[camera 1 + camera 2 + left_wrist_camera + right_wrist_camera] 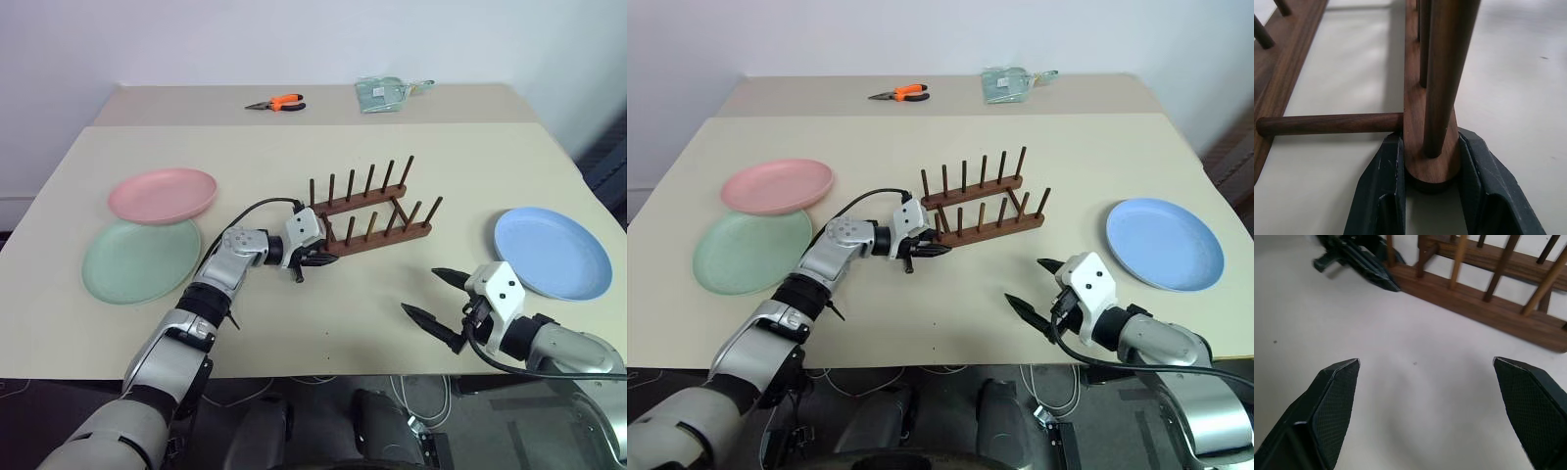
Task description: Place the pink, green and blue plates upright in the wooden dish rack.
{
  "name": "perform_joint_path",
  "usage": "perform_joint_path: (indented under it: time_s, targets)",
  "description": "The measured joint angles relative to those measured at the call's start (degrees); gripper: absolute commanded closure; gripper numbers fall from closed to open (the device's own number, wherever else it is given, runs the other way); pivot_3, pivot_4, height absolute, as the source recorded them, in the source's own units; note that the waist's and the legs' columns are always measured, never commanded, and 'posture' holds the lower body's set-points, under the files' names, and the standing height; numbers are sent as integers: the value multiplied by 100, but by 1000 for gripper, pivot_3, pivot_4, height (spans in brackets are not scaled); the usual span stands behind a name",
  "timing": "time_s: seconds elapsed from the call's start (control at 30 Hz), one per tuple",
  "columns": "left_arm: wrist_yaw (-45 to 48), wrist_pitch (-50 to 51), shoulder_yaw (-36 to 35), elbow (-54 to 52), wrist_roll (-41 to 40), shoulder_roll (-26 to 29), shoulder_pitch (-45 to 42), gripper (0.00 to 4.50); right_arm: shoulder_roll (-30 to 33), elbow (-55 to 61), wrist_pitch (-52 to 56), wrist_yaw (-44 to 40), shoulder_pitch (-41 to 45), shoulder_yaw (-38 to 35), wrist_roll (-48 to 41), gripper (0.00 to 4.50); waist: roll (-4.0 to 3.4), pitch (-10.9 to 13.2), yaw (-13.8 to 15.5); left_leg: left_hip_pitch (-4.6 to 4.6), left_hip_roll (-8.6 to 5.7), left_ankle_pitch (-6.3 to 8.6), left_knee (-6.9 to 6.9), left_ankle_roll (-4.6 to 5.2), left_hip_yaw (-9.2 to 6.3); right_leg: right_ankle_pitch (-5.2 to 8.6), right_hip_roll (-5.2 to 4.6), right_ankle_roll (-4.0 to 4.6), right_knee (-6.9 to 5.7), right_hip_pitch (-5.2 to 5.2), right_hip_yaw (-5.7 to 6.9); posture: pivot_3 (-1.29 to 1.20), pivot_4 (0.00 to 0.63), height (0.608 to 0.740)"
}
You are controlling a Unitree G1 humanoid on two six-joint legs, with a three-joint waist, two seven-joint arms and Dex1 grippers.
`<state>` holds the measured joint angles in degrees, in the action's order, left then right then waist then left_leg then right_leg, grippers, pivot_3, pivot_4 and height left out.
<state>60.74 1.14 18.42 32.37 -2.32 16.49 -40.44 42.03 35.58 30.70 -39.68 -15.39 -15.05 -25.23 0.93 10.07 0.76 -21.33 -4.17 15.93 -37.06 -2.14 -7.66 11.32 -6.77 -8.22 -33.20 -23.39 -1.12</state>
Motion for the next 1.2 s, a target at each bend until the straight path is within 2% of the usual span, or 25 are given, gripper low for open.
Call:
perform_joint_path:
  time_s: [0.17, 0.23, 0.3, 0.37, 0.43, 0.47, 0.57, 0.63, 0.7, 0.8, 0.9, 1.03, 1.2]
  targets:
    - [708, 549, 178, -1455, -154, 464, 681, 3718, 316, -58, 102, -445, -444, -633, -158, 0, 0, 1, 1, -1, 2, 0, -1, 1, -1, -8, 0, 17, -1, 0, 0, 0, 150, 740]
    - [839, 731, 286, -1746, -163, 580, 752, 2693, 338, -93, 107, -549, -517, -672, -198, 0, 0, 1, 3, -1, 2, 0, -2, 1, 0, 3, 0, 9, 0, 1, -1, 0, 150, 740]
    - [763, 838, 308, -1862, -74, 652, 775, 1943, 395, -159, 81, -605, -574, -674, -130, 556, 0, 1, 2, 0, 2, 0, -4, 1, 0, 14, 0, 15, 0, 2, 0, 0, 150, 740]
    - [547, 893, 289, -1939, 42, 758, 782, 902, 433, -352, 13, -615, -621, -685, 44, 1327, 1, 0, 2, 1, 3, 0, -3, 1, 0, 14, 0, 14, -1, 2, 0, 0, 150, 740]
    - [392, 1131, 234, -2232, 49, 907, 898, 884, 479, -375, 12, -747, -776, -721, 41, 2338, -3, -2, -4, 2, 4, 1, 1, 2, -1, 12, 0, 8, -3, 1, -1, 0, 150, 740]
    - [367, 1277, 187, -2426, 32, 1018, 1002, 1041, 514, -363, 13, -830, -892, -768, 31, 2848, -4, -2, -14, 5, 6, 3, 3, 4, 0, 7, 1, -2, -4, 1, 0, 0, 150, 740]
    - [468, 1860, -49, -3190, -250, 1527, 1528, 2321, 560, -304, 23, -984, -1077, -848, 18, 4385, -8, -5, -71, 8, 12, 4, 7, 6, 3, 13, 4, 7, -8, -3, -1, 0, 150, 740]
    - [575, 2435, -289, -3865, -605, 1878, 1999, 3219, 585, -178, 48, -1018, -1091, -806, 18, 4500, -13, -6, -107, 7, 15, 5, 8, 6, 2, 18, 4, 14, -10, -3, -1, 0, 150, 740]
    - [525, 3001, -401, -4354, -945, 1878, 2300, 4309, 584, -108, 57, -956, -952, -572, 80, 4500, -15, -8, -96, 2, 17, 5, -1, 6, -2, 20, -2, 15, -7, 0, -1, 0, 150, 740]
    - [238, 3514, -329, -4883, -1222, 1522, 2366, 4416, 578, -117, 50, -733, -556, -103, 345, 4500, -11, -7, 19, -5, 13, 5, -18, 6, -4, 21, -8, 15, -2, 7, 0, 0, 150, 740]
    - [-269, 3542, 57, -4952, -1008, 1141, 2374, 4416, 575, -526, 37, -410, -37, 510, 861, 4500, -9, -11, 16, -4, 1, 5, -15, 6, 1, 20, -8, 15, 6, 10, -1, 0, 150, 740]
    - [-1115, 3151, 551, -4431, -407, 562, 2168, 4416, 480, -1010, -91, -147, 552, 1030, 1335, 4500, -2, -13, 3, 1, 1, 4, -13, 5, 0, 16, -2, 19, 1, 7, 0, 0, 150, 740]
    - [-2116, 2677, 577, -3545, 112, 15, 1707, 4416, 105, -1875, -323, 255, 1533, 1460, 1797, 4500, 1, -20, -13, 18, 2, 4, -18, 5, 4, 15, -1, 21, -2, 26, -1, 0, 150, 740]
